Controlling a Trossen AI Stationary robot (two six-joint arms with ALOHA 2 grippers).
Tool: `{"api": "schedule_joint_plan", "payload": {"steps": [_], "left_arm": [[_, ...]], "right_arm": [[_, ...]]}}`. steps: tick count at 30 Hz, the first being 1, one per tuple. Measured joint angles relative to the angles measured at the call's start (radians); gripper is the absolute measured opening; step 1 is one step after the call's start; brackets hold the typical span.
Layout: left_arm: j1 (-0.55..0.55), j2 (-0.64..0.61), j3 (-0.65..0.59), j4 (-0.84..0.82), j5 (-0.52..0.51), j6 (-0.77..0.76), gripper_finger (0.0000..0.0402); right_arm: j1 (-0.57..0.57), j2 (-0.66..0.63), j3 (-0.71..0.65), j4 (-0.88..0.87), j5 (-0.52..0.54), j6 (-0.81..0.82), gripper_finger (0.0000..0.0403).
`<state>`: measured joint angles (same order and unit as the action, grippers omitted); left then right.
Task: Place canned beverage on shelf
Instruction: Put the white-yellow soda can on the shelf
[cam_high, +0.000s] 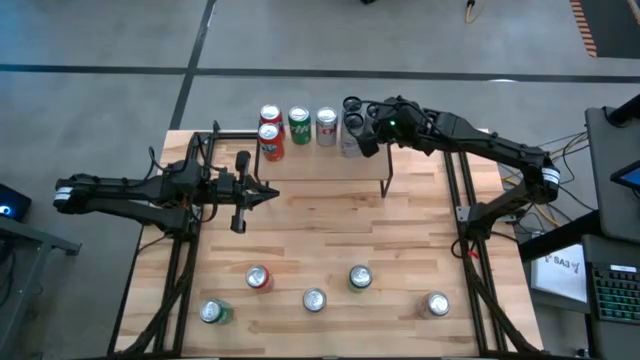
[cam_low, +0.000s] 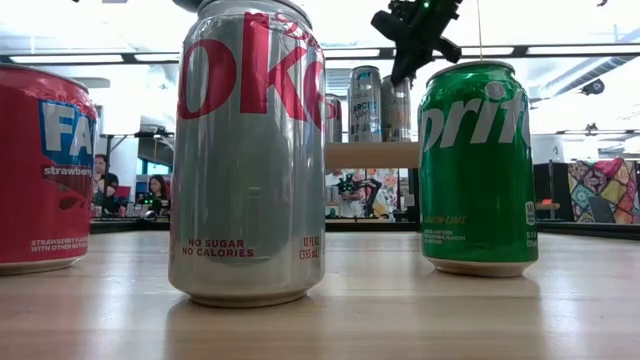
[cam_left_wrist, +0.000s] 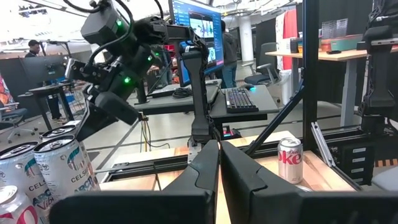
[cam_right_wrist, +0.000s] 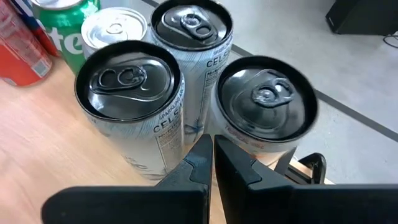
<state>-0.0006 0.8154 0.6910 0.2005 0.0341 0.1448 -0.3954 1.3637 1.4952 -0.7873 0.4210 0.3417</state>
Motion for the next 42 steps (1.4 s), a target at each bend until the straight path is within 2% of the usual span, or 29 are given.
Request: {"api": "schedule_joint_plan", "payload": {"steps": [22,28,34,42], "left_arm": [[0.000,0.000,0.000,0.000,0.000,0.000,0.0000],[0.000,0.000,0.000,-0.001,0.000,0.000,0.0000],[0.000,0.000,0.000,-0.002,0.000,0.000,0.0000],[0.000,0.000,0.000,-0.002,0.000,0.003,0.0000]], "right_arm": [[-0.024,-0.025,0.002,-0.006,-0.002,-0.012,0.0009],[-0.015,-0.027,0.046,-0.063,-0.010,0.006,0.0009],[-0.011,-0.029,0.125,-0.035,-0.002,-0.048,0.0009],[-0.077,-0.005,0.143,-0.033,-0.002,-0.100,0.0009]]}}
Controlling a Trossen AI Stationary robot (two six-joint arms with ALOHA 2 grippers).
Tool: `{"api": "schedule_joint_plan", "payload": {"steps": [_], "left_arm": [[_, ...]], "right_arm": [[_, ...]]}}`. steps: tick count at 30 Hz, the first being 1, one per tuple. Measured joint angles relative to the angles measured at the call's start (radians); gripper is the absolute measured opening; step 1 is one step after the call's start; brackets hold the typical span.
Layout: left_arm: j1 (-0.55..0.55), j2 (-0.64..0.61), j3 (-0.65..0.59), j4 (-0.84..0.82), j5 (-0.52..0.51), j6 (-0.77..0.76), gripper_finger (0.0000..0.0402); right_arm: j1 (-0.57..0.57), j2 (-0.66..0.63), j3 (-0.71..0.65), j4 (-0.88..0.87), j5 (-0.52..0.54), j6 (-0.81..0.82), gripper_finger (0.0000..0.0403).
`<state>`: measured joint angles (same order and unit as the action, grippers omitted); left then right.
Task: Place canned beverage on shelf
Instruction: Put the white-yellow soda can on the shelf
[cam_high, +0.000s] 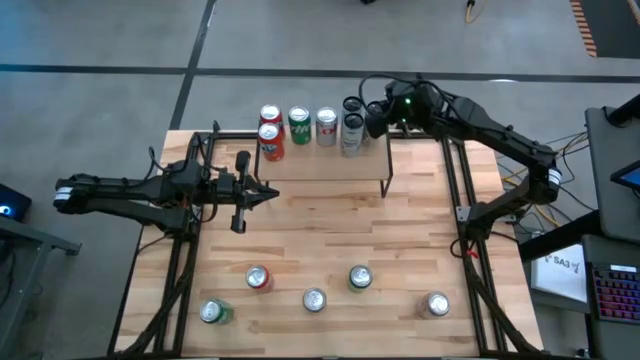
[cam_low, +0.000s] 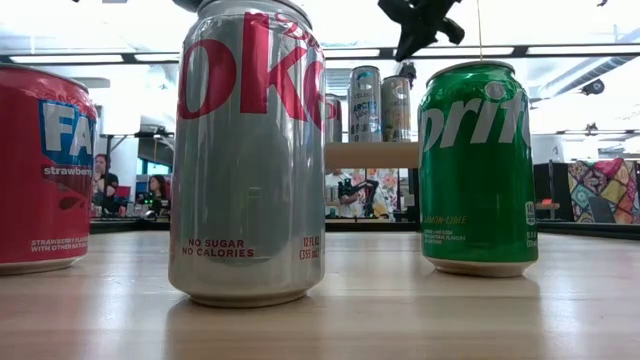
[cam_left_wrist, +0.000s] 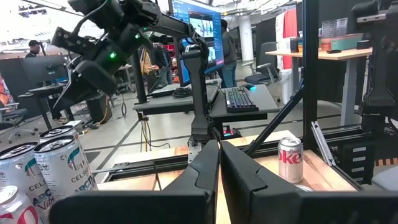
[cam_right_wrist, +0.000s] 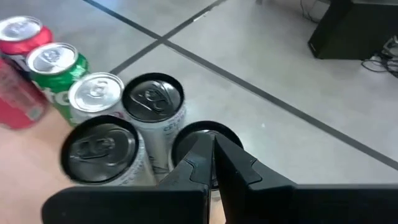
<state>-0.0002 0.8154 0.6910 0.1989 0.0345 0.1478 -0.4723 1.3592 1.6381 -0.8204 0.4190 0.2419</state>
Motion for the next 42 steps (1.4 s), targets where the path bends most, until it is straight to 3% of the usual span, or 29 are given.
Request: {"api": "schedule_joint_plan", "payload": {"steps": [42], "left_arm": [[0.000,0.000,0.000,0.000,0.000,0.000,0.0000]], "right_arm": [[-0.019,0.070,-0.010,0.044,0.000,-0.011,0.0009]]}}
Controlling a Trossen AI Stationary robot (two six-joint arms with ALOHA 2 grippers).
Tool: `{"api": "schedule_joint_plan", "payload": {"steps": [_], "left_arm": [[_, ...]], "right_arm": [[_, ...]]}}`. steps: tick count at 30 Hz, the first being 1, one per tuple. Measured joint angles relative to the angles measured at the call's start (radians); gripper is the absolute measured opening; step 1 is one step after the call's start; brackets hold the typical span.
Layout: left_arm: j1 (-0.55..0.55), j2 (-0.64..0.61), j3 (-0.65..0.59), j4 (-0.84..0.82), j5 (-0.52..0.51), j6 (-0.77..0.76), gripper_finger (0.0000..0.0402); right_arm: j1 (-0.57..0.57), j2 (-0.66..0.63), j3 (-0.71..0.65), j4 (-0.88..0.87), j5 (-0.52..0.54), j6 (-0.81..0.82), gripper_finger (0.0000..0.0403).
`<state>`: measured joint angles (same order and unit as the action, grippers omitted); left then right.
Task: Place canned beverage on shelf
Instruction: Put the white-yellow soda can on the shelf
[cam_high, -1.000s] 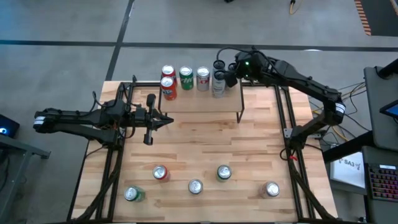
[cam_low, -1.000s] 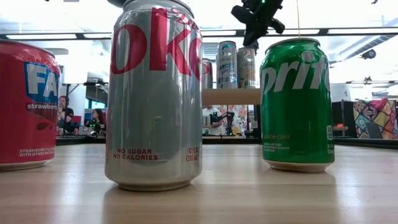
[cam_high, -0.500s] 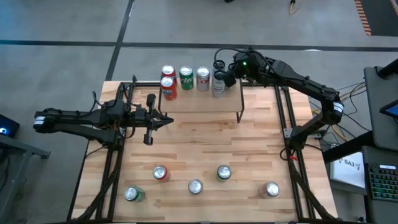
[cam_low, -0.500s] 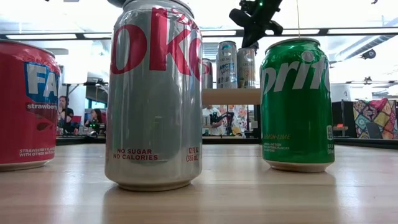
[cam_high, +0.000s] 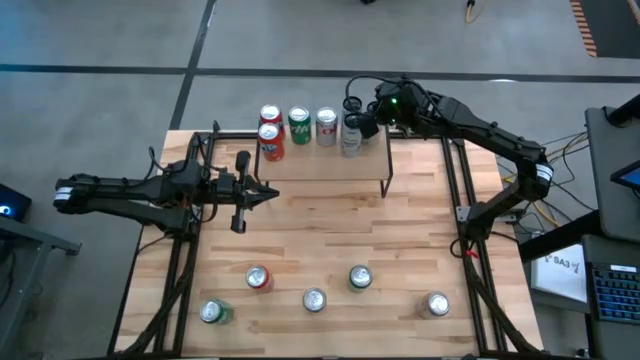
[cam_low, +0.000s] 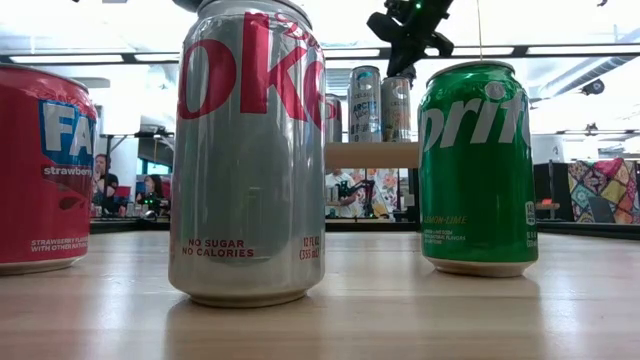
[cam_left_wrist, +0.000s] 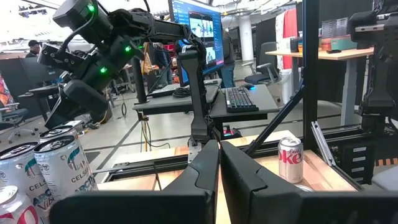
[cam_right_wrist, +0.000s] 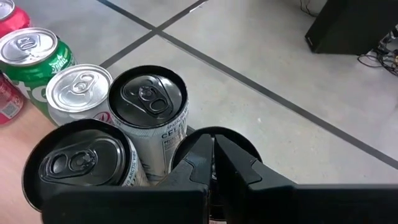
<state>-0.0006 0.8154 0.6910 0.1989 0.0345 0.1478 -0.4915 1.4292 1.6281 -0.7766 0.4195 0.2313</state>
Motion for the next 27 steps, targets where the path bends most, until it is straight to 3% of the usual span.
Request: {"api": "schedule_joint_plan", "payload": {"steps": [15,19,27], "left_arm": [[0.000,0.000,0.000,0.000,0.000,0.000,0.0000],[0.000,0.000,0.000,0.000,0.000,0.000,0.0000],[0.000,0.000,0.000,0.000,0.000,0.000,0.0000]], "right_arm": [[0.001,-0.010,0.000,-0.005,-0.002,0.000,0.0009],[0.012,-0.031,0.046,-0.038,-0.075,0.003,0.0009],[0.013,-0.028,0.092,-0.288,-0.188,0.067,0.0009]]}}
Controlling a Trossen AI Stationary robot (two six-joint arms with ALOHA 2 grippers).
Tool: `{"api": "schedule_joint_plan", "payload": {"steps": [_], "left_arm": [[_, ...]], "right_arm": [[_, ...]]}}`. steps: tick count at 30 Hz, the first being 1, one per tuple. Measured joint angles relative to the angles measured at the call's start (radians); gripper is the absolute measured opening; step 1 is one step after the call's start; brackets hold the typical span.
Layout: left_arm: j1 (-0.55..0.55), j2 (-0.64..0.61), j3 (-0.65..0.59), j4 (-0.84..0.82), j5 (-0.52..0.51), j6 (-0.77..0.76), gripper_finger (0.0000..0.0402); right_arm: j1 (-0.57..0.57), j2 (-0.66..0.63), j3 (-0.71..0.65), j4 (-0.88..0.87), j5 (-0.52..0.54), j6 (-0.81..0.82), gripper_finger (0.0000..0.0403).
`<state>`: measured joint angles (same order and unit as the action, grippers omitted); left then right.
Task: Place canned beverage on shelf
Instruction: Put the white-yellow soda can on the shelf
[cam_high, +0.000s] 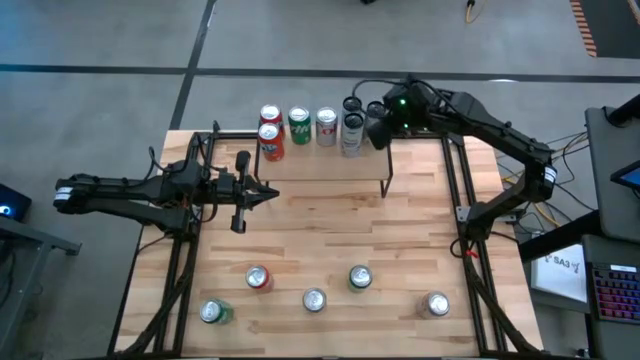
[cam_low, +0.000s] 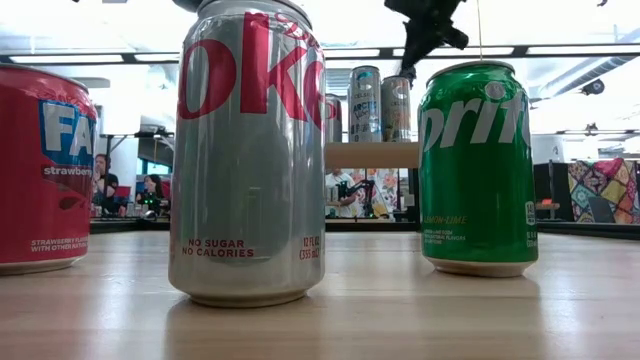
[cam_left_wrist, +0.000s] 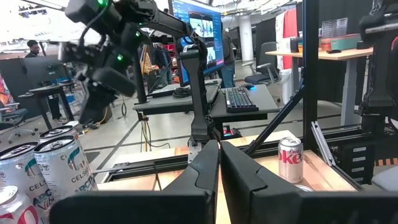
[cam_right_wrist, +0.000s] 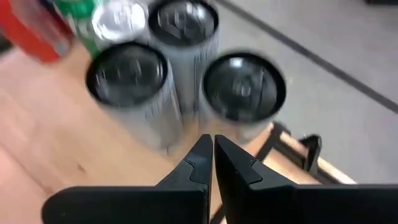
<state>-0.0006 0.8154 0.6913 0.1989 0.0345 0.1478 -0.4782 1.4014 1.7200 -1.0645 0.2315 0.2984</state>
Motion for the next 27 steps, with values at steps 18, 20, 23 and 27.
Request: {"api": "schedule_joint_plan", "payload": {"steps": [18,20,23,27], "left_arm": [[0.000,0.000,0.000,0.000,0.000,0.000,0.0000],[0.000,0.000,0.000,0.001,0.000,0.000,0.0000],[0.000,0.000,0.000,0.001,0.000,0.000,0.0000],[0.000,0.000,0.000,0.000,0.000,0.000,0.0000]], "right_arm": [[0.000,0.001,-0.083,0.103,0.004,-0.001,0.0009],[0.000,0.001,-0.085,0.117,0.005,-0.001,0.0009],[0.000,0.001,-0.089,0.136,0.013,-0.002,0.0009],[0.000,0.001,-0.091,0.140,0.059,-0.002,0.0009]]}}
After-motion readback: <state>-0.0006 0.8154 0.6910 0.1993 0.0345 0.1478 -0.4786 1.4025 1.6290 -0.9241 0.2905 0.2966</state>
